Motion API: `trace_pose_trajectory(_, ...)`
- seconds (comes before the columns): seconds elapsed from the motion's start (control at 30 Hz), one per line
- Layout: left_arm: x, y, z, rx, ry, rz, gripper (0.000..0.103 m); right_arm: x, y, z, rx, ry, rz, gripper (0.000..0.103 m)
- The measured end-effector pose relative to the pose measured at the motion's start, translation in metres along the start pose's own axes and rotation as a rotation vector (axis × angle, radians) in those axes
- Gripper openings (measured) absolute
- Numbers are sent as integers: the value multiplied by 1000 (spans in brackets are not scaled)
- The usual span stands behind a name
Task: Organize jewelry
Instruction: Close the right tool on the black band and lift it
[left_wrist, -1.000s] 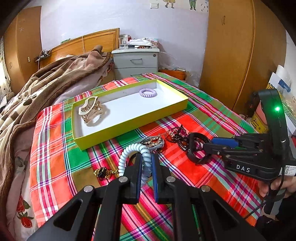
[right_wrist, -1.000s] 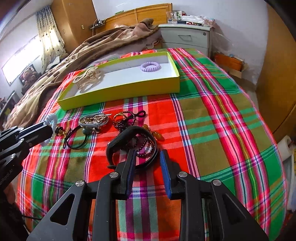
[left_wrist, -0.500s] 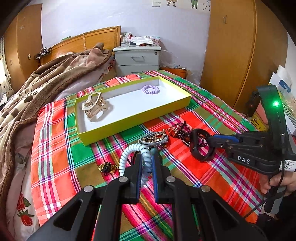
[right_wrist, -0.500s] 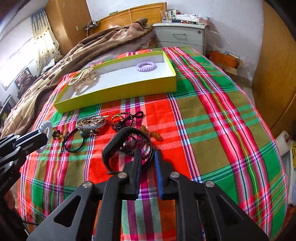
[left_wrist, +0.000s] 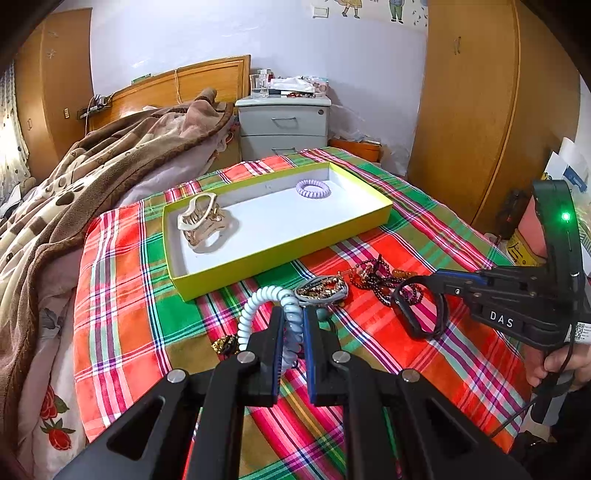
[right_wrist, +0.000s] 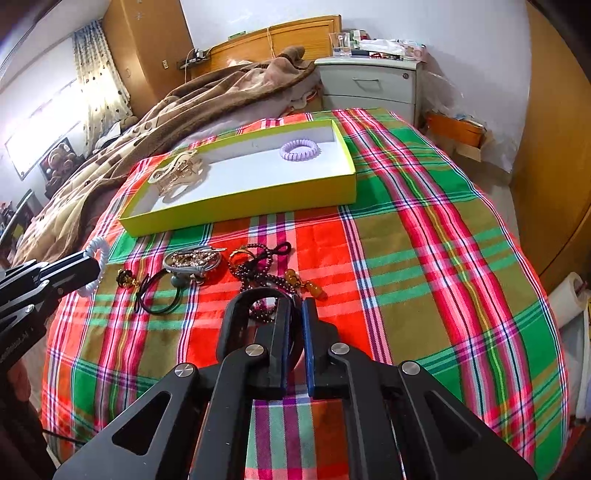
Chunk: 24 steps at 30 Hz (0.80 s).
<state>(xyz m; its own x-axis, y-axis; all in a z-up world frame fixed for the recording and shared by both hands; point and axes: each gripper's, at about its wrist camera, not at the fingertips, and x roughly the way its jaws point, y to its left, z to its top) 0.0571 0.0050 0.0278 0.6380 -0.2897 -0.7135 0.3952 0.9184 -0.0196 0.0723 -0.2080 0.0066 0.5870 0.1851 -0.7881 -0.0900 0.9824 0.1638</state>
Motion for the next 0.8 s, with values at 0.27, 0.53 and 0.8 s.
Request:
trace_pose_trajectory(0.27,3,3,2,0,4,2,11,-8,-7,1,-23,-31,20,6)
trace_pose_trajectory(0.53,5,6,5,-4,4,7,11,-16,-18,15,6,-62,51,0)
trace_pose_trajectory(0.8,12,5,4,-1,17,-7,11,1,-26,7,7,11,-2,20)
